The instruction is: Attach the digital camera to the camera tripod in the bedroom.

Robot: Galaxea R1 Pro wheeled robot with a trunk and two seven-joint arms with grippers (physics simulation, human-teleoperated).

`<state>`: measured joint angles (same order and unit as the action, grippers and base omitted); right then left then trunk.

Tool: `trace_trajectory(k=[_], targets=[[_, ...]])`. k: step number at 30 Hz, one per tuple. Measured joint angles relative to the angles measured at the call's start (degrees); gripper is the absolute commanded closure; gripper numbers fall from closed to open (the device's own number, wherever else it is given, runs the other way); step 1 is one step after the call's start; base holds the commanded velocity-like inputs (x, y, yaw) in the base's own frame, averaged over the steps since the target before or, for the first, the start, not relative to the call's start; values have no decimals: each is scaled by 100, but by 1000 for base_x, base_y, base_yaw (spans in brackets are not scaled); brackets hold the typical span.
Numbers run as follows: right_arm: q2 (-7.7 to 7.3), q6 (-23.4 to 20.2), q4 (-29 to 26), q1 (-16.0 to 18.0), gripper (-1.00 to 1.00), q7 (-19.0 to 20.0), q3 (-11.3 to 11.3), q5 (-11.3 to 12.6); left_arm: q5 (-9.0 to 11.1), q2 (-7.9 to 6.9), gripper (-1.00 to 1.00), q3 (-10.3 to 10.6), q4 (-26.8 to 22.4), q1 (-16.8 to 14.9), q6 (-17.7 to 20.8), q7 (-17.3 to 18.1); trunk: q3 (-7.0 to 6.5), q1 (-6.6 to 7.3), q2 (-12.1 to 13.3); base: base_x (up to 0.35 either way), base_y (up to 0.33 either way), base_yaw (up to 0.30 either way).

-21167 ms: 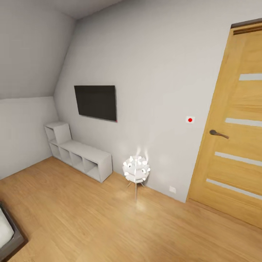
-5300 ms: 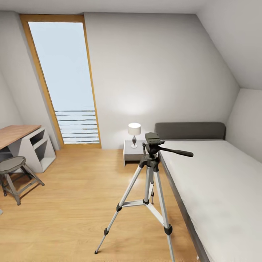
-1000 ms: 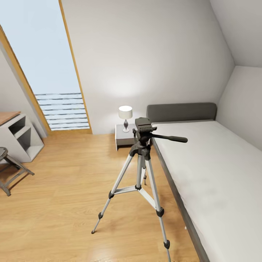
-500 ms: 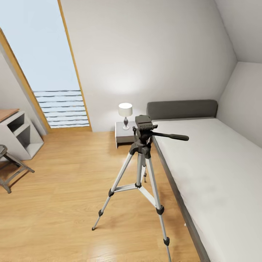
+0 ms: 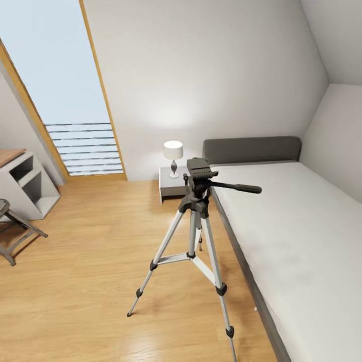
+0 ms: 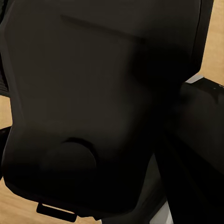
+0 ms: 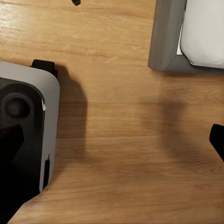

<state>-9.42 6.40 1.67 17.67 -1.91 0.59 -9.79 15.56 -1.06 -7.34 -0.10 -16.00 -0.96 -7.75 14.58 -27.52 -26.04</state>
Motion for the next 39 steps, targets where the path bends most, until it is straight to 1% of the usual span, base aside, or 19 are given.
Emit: trace_trajectory(k=[10,11,12,13,15,16,18,19,20,21,22,23,24,25,27,29,31,34,39], targets=[[8,-25,-104,4,-100,-96,16,-2,6,0,100,3,0,-1,0,0,0,0,0,0,0,0],[68,-124,-562,-6,-100,-105,16,19,6,3,100,4,1,1,0,0,-1,0,0,0,0,0],[94,-190,-778,-19,-100,-105,9,27,5,4,100,4,1,1,0,0,0,0,0,0,0,0],[145,-406,-1181,-8,-100,-113,8,39,3,6,100,2,1,0,0,0,-1,0,0,0,0,0],[184,-709,-1607,14,-100,-128,2,50,3,7,100,2,1,2,0,0,0,0,0,0,0,0],[220,-1027,-1982,65,-100,-137,0,61,2,8,100,2,1,2,0,0,-1,0,0,0,0,0],[259,-1376,-2366,179,-100,-144,-7,74,2,10,100,3,1,1,0,0,-1,0,0,0,0,0],[315,-1649,-2662,351,-100,-148,-10,102,1,13,100,4,1,1,0,0,-1,0,0,0,0,0],[401,-1860,-2882,628,-100,-152,-12,138,1,15,100,5,2,2,0,0,-1,0,0,0,0,0],[456,-1941,-2959,743,-100,-153,-14,153,0,15,100,5,1,0,0,0,-1,0,0,0,0,0],[741,-2174,-2995,1092,-100,-163,-27,209,0,17,100,3,0,1,0,0,1,0,0,0,0,0],[804,-2199,-2958,1843,-100,-164,-27,208,0,17,100,4,1,1,0,0,-1,0,1,0,0,0],[877,-2224,-2856,2416,-100,-165,-28,212,0,17,100,6,1,0,0,0,-2,0,0,0,0,0],[954,-2240,-2749,2576,-100,-159,-33,221,0,18,100,5,0,2,0,-1,-1,0,0,0,0,0],[1098,-2261,-2615,3150,-100,-153,-37,224,0,18,100,7,1,0,0,-1,-2,0,0,0,0,0],[1157,-2294,-2590,3402,-100,-122,-39,220,0,18,100,5,-1,1,0,-1,-1,0,0,0,0,0],[1181,-2373,-2606,3538,-100,-75,-41,213,0,18,100,4,-1,2,-2,-1,-1,0,0,0,0,0],[1210,-2500,-2642,3622,-100,91,-45,209,0,18,100,4,-3,1,-3,-1,-1,0,0,0,0,0],[1250,-2595,-2666,3668,-100,636,-56,214,0,18,100,4,-2,0,-7,0,0,0,0,0,0,0]])
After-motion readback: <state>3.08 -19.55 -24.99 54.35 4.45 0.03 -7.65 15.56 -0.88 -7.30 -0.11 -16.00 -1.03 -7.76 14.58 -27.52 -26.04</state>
